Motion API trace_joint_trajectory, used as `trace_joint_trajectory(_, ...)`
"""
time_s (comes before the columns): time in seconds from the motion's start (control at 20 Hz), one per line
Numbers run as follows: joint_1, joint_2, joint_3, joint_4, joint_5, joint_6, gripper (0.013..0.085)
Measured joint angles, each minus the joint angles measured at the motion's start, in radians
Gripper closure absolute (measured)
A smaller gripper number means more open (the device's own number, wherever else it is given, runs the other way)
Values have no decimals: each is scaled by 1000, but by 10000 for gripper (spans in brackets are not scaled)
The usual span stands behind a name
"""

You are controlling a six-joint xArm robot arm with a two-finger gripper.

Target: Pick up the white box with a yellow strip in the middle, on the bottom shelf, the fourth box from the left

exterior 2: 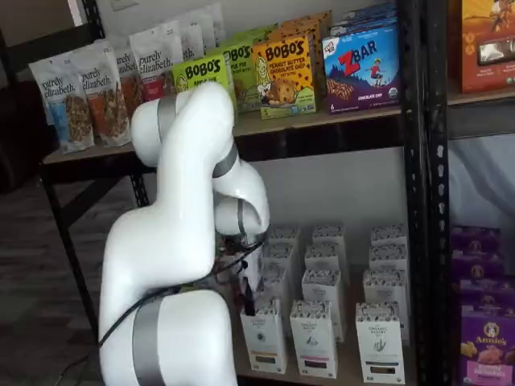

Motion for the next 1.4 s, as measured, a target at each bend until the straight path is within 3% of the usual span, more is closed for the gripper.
trace_joint_trajectory(0.35, 2, 46, -106, -9, 72, 15, 130)
trace_joint_trajectory(1.4, -12, 220, -311, -75, 97, 59, 130)
